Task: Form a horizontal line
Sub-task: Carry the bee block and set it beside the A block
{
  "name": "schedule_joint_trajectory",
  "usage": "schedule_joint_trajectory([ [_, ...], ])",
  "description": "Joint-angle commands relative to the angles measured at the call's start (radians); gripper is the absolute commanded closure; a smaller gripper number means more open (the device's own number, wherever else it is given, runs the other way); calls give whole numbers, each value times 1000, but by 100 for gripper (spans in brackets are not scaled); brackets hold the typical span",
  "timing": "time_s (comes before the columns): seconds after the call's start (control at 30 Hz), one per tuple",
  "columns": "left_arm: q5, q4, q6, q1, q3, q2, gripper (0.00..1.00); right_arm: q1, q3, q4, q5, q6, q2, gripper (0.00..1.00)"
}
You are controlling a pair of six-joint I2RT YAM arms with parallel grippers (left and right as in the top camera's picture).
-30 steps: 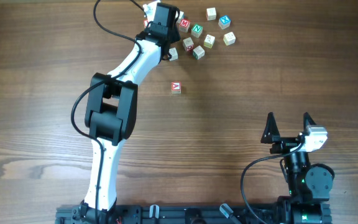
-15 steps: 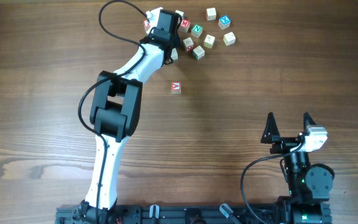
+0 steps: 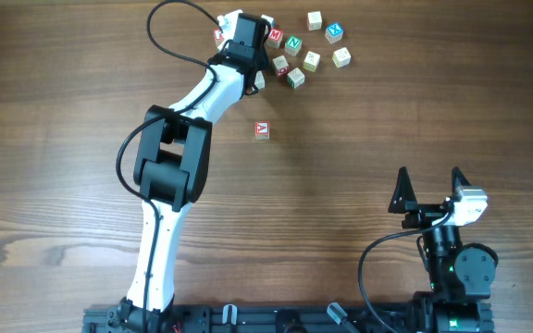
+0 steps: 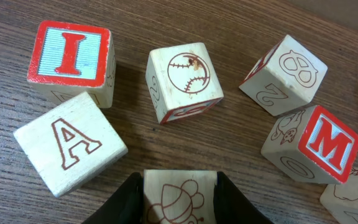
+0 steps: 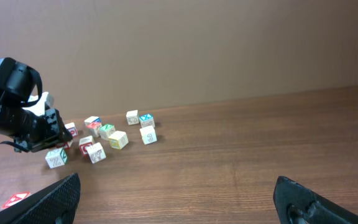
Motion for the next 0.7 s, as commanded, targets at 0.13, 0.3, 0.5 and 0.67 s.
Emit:
schedule_joint_trajectory([
  [0.13, -5, -55, 10, 2, 0, -102, 70, -7, -1, 3, -5, -5, -11, 0],
  [0.3, -32, -116, 44, -13, 0, -182, 72, -7, -1, 3, -5, -5, -11, 0],
  [0.5, -43, -266, 42, -66, 0, -249, 73, -7, -1, 3, -5, -5, -11, 0],
  [0.67, -44, -378, 24, -137, 0, -251, 74, -7, -1, 3, -5, -5, -11, 0],
])
